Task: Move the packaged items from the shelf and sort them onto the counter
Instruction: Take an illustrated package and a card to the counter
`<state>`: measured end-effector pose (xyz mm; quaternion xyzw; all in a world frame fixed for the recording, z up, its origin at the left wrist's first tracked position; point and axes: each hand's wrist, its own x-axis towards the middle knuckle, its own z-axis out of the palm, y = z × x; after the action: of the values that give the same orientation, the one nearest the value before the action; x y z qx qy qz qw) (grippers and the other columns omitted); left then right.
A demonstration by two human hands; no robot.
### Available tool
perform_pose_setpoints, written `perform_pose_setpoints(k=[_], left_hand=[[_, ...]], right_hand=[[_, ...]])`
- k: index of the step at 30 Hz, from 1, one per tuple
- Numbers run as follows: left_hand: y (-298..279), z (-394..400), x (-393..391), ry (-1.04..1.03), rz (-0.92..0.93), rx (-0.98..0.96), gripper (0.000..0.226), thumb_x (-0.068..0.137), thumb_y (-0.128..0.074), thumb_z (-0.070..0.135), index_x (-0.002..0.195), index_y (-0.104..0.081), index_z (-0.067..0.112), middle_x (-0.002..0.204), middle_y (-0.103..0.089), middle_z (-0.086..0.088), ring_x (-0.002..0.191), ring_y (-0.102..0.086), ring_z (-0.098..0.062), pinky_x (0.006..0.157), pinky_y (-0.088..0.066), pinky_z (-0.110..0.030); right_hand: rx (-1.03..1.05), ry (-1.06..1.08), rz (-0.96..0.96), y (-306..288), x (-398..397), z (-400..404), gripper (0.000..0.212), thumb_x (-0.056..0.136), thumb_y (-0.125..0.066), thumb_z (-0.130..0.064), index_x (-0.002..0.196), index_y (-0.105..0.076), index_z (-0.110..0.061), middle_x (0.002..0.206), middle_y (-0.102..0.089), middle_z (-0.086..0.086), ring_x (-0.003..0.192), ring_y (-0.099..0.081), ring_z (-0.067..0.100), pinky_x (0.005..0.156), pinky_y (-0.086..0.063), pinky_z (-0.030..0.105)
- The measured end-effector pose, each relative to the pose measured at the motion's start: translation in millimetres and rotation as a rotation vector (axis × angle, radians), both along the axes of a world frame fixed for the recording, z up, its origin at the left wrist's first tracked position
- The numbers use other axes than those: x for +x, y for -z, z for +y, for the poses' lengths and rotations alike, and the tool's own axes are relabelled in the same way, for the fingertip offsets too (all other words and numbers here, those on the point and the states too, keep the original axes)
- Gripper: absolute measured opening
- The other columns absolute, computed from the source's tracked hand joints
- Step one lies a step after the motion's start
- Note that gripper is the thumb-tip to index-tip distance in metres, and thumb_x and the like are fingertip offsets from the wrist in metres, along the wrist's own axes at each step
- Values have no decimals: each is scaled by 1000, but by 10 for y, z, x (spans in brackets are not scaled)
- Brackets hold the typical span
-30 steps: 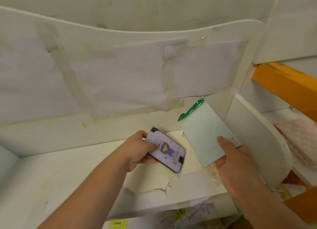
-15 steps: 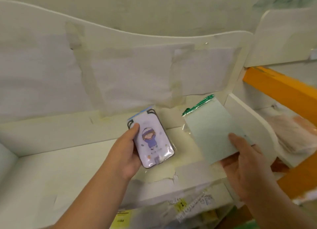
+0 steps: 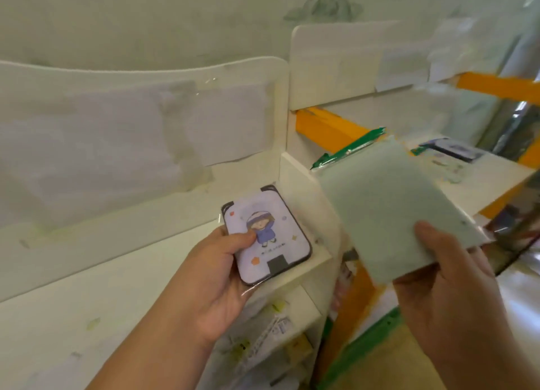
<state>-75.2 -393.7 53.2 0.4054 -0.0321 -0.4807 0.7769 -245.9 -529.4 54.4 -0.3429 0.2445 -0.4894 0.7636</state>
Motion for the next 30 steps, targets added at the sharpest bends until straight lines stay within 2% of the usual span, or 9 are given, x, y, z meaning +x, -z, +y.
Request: perform_pose_setpoints(k=[5, 7, 10, 15, 19, 23, 29, 30], left_hand=[[-268, -560, -659, -9, -167, -60, 34, 94, -49, 0, 126, -57, 6, 112, -73, -22, 99, -72, -38, 74, -61, -52], [-344, -848, -952, -24, -204, -72, 33, 94, -50, 3, 125, -59, 10, 111, -74, -18, 96, -74, -33, 67, -63, -44], [-410, -1318, -1448, -46, -218, -46, 31, 95, -50, 5, 122, -63, 13, 105, -77, -13, 85, -76, -25, 54, -60, -31], [-327, -2053, -2185, -67, -240, 63, 30, 95, -48, 4, 116, -65, 16, 98, -79, -9, 78, -77, -23, 50, -59, -30], [-185, -2459, -2526, -59, -242, 203, 26, 96, -50, 7, 115, -64, 19, 95, -79, -7, 81, -76, -23, 65, -58, -37], [-111, -2784, -2671, -53, -213, 273, 26, 97, -49, 5, 113, -65, 18, 95, -79, -9, 84, -76, -26, 56, -57, -31], [70, -3346, -2618, -75, -186, 311, 25, 97, -50, 5, 111, -65, 20, 92, -79, -8, 83, -76, -25, 81, -58, -45], [103, -3454, -2587, -71, -186, 301, 25, 97, -49, 5, 110, -65, 19, 92, -79, -8, 80, -77, -23, 77, -58, -43]], right_hand=[[-42, 74, -71, -179, -641, -543, 27, 95, -52, -14, 119, -58, -26, 111, -75, 0, 102, -72, 17, 83, -58, 41], [-35, 70, -106, -196, -912, -812, 29, 97, -51, -14, 123, -56, -24, 115, -74, 3, 105, -71, 18, 83, -58, 40], [1, 56, -137, -185, -1335, -1253, 30, 97, -50, -12, 126, -54, -21, 117, -73, 7, 107, -70, 22, 87, -56, 43], [66, -9, -156, -128, -1937, -1959, 28, 97, -50, -12, 124, -55, -18, 113, -75, 7, 102, -72, 21, 77, -60, 36], [121, -35, -168, -94, -2231, -2403, 29, 98, -48, -13, 125, -54, -20, 108, -76, 5, 102, -72, 20, 78, -60, 33], [213, -59, -147, 23, -2361, -2741, 25, 97, -50, -15, 121, -53, -21, 97, -78, 4, 97, -73, 20, 78, -60, 31], [255, 5, -75, 237, -2271, -3253, 33, 94, -52, -10, 124, -52, -24, 121, -69, 9, 102, -72, 22, 94, -56, 42], [252, -1, -70, 255, -2246, -3352, 35, 94, -53, -10, 126, -52, -23, 122, -69, 10, 103, -72, 24, 93, -56, 42]])
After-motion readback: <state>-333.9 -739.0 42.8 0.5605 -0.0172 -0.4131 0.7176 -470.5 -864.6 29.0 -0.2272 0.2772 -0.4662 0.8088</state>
